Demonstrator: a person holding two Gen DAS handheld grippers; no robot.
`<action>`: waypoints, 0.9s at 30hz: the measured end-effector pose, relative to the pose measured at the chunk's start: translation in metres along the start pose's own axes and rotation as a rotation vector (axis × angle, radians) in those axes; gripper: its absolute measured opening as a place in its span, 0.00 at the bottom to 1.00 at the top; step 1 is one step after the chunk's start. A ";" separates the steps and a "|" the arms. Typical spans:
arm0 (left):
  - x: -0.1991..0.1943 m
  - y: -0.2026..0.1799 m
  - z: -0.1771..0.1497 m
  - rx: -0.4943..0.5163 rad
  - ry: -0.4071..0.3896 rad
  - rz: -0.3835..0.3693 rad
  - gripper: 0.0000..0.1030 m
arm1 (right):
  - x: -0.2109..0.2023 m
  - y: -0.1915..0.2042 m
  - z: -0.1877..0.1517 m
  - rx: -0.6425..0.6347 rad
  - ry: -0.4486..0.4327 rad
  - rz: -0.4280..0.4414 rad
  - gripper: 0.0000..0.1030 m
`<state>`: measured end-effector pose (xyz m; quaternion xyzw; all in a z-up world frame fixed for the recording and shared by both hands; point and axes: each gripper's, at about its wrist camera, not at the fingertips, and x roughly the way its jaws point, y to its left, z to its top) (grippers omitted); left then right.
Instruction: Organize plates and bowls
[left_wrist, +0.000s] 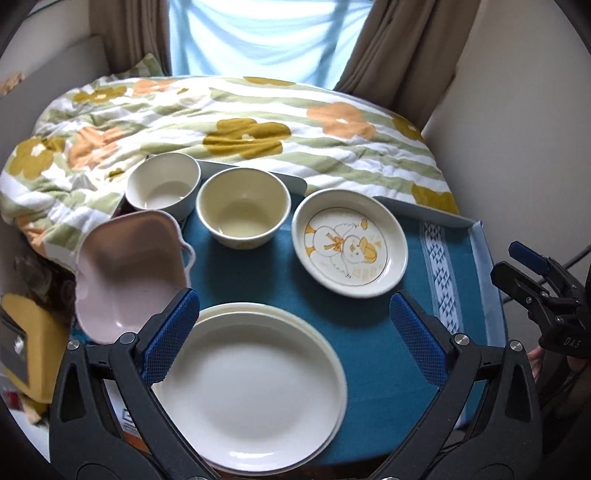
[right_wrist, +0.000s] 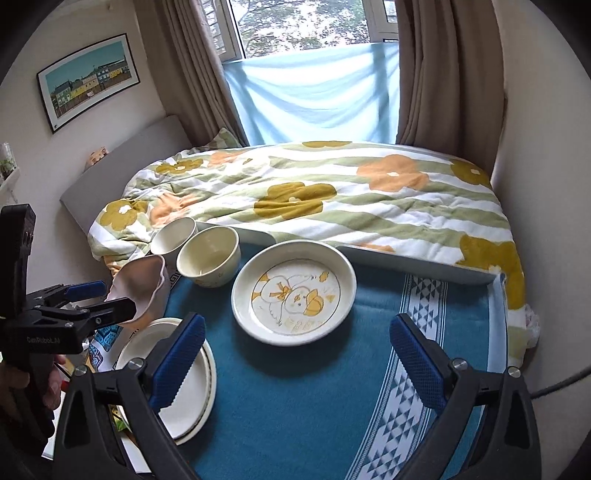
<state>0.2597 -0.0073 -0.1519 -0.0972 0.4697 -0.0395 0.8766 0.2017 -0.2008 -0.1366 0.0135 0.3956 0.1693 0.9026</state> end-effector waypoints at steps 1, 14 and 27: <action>0.008 -0.004 0.004 -0.023 0.004 0.007 0.99 | 0.005 -0.008 0.008 -0.021 0.009 0.008 0.96; 0.136 -0.013 0.010 -0.264 0.154 0.033 0.63 | 0.145 -0.082 0.038 -0.097 0.311 0.177 0.96; 0.189 -0.006 0.001 -0.317 0.223 0.044 0.30 | 0.213 -0.083 0.030 -0.141 0.401 0.254 0.28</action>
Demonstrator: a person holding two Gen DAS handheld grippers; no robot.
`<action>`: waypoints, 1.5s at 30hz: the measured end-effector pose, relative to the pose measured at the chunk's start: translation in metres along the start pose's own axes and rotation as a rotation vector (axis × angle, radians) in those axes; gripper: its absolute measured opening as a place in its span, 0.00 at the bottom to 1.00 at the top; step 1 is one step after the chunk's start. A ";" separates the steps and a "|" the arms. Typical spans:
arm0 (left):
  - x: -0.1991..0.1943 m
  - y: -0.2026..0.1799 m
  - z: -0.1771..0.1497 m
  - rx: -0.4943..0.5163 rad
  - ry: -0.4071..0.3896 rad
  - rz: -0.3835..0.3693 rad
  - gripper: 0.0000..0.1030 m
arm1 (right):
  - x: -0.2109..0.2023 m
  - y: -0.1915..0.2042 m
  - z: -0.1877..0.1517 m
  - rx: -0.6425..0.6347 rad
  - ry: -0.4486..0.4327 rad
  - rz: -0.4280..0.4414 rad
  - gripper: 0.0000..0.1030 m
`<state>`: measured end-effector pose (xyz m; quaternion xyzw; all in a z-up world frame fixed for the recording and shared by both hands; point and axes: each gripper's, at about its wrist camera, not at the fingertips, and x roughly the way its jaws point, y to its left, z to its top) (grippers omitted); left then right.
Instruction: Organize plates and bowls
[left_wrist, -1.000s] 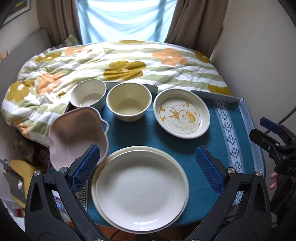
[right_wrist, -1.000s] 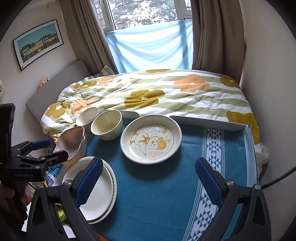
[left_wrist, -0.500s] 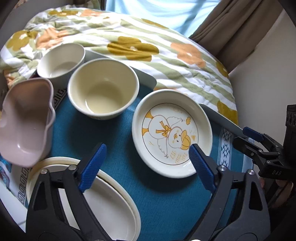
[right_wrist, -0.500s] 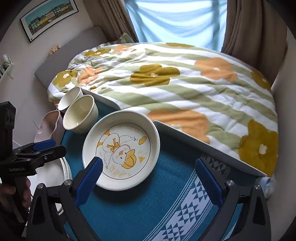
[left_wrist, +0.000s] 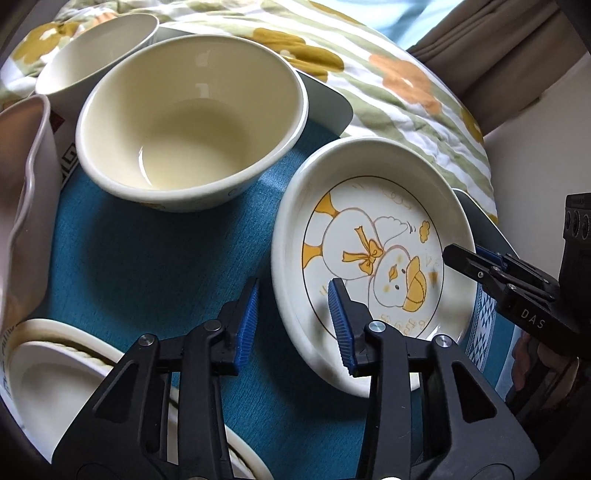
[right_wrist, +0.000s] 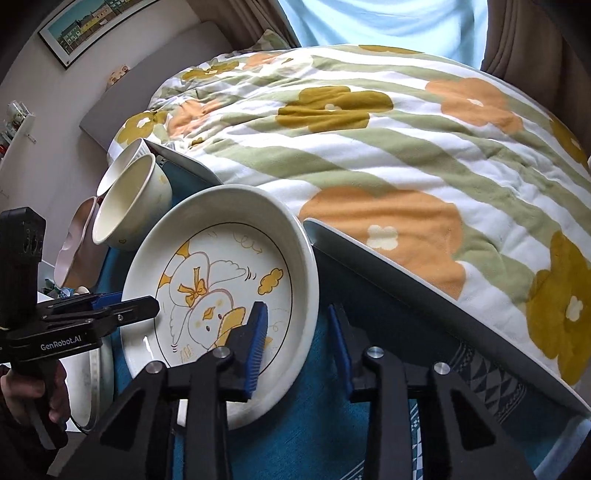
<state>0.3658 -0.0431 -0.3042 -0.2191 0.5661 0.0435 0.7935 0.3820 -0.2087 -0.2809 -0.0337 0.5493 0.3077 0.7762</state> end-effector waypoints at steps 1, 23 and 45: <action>0.001 -0.001 0.002 -0.001 0.003 0.001 0.26 | 0.002 0.000 0.001 -0.002 0.001 0.003 0.21; -0.040 -0.013 0.000 0.105 -0.078 0.044 0.24 | -0.024 0.015 -0.006 -0.008 -0.086 0.052 0.14; -0.162 0.096 -0.062 0.412 -0.071 -0.047 0.24 | -0.079 0.194 -0.096 0.182 -0.197 -0.072 0.14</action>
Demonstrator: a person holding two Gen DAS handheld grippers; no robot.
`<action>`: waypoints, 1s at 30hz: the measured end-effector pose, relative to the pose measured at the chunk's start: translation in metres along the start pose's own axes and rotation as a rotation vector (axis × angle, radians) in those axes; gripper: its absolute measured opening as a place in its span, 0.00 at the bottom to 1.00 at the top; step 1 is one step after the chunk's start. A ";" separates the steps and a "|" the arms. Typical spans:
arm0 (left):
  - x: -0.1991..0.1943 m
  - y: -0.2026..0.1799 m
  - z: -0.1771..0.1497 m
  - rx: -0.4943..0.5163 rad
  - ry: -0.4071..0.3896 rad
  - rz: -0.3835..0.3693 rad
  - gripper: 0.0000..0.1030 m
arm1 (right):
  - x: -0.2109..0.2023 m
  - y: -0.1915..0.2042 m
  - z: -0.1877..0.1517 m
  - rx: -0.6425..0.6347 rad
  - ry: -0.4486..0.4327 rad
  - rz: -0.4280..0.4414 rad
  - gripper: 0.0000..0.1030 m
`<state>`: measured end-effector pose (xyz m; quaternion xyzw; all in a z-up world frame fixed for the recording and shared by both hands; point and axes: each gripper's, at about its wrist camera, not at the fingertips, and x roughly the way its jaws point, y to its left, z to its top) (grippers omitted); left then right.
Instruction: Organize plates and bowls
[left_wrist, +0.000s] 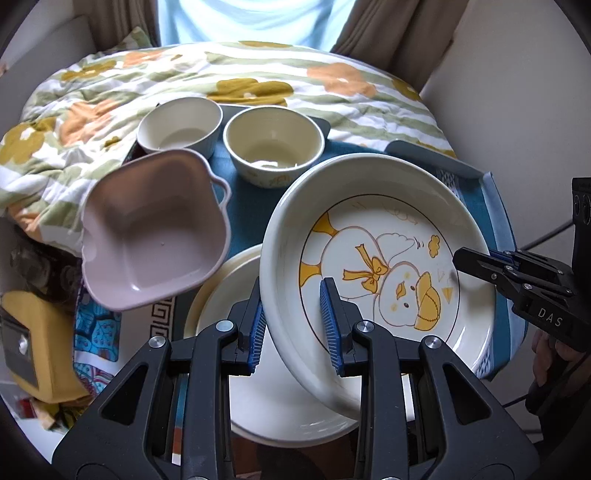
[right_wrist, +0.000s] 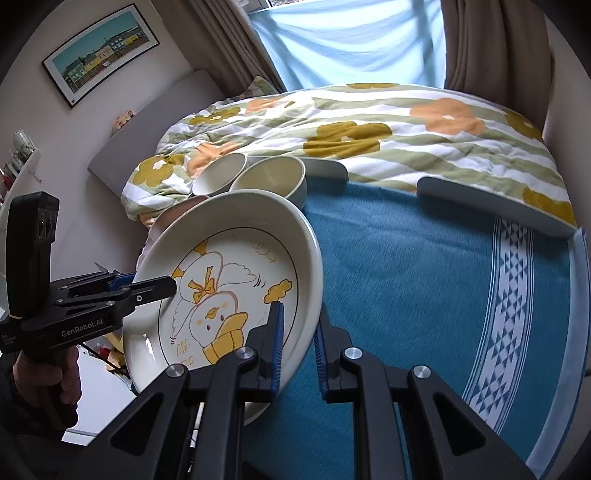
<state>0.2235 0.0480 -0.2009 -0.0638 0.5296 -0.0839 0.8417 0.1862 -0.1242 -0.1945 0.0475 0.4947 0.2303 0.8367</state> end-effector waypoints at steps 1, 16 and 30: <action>0.001 0.005 -0.006 0.014 0.010 -0.008 0.24 | 0.003 0.005 -0.008 0.020 0.002 -0.009 0.14; 0.035 0.036 -0.044 0.110 0.093 -0.052 0.24 | 0.035 0.037 -0.063 0.135 0.031 -0.115 0.14; 0.052 0.023 -0.048 0.200 0.101 0.066 0.24 | 0.044 0.042 -0.063 0.096 0.036 -0.151 0.14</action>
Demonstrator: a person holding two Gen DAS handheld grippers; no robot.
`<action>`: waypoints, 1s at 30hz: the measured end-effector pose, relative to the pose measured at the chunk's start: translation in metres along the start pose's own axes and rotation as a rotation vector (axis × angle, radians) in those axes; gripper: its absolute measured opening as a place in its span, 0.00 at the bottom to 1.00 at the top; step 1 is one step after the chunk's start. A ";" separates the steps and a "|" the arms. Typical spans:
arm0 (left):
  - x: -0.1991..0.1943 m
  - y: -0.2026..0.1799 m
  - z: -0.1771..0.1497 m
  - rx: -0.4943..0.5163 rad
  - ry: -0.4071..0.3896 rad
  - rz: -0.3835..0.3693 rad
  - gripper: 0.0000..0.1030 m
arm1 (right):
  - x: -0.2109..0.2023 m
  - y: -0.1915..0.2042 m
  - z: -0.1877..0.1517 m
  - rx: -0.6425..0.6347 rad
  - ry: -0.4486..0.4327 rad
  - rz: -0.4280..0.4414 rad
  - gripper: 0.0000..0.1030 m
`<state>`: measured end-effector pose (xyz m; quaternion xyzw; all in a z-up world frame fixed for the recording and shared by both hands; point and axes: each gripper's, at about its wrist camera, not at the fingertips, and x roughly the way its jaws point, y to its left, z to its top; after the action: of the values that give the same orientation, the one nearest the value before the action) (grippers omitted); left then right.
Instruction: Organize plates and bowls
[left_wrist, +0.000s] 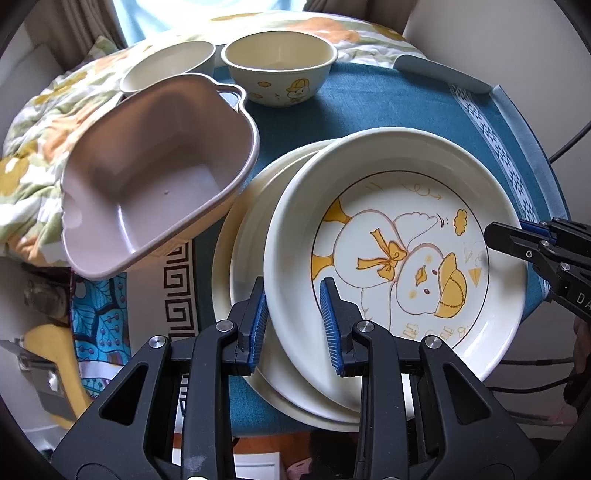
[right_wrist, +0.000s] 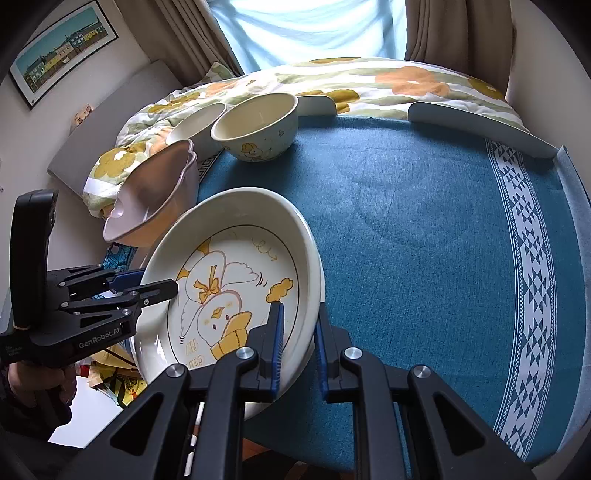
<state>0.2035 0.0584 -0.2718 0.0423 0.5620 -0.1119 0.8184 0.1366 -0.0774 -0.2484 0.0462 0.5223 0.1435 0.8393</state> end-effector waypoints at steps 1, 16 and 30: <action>0.000 -0.003 0.000 0.006 -0.003 0.012 0.24 | 0.000 0.000 0.000 -0.001 0.001 0.003 0.14; -0.001 -0.025 -0.002 0.118 -0.035 0.195 0.24 | 0.008 0.005 0.003 -0.061 0.024 -0.018 0.14; -0.002 -0.038 -0.005 0.178 -0.037 0.308 0.24 | 0.012 0.007 0.007 -0.096 0.031 -0.024 0.14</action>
<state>0.1890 0.0232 -0.2694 0.1981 0.5217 -0.0352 0.8291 0.1467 -0.0671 -0.2544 -0.0028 0.5282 0.1589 0.8341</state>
